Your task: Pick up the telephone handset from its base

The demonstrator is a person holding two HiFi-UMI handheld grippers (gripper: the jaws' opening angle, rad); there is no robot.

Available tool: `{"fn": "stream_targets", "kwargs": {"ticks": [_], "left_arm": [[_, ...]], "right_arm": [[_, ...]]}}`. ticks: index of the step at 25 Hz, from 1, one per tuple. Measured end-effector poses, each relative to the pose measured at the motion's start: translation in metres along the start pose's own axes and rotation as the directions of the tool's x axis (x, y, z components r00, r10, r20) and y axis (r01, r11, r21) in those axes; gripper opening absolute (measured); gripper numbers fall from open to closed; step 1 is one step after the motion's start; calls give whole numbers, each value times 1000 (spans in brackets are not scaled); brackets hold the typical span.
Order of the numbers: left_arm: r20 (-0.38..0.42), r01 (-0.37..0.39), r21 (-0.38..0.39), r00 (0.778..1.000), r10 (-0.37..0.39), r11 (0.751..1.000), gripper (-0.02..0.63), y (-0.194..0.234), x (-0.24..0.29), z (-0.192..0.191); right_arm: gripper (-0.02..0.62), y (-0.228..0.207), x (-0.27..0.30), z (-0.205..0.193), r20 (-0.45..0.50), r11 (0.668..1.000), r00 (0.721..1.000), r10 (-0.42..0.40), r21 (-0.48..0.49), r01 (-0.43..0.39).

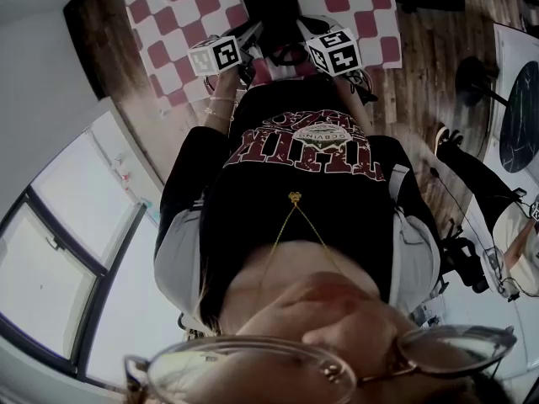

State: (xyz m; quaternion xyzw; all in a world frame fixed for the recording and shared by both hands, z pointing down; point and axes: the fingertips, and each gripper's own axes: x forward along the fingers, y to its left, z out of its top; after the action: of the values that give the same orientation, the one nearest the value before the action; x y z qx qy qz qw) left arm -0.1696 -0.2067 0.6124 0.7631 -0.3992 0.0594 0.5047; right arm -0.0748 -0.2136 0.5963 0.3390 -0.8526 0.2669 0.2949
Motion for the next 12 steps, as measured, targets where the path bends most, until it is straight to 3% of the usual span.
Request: {"fn": "stream_targets", "kwargs": {"ticks": [12], "left_arm": [[33,8,-33,999,-7,999,81,1,-8,1]], "right_arm": [[20,4,0,8,12,1000,1000,16,-23,-16]]}}
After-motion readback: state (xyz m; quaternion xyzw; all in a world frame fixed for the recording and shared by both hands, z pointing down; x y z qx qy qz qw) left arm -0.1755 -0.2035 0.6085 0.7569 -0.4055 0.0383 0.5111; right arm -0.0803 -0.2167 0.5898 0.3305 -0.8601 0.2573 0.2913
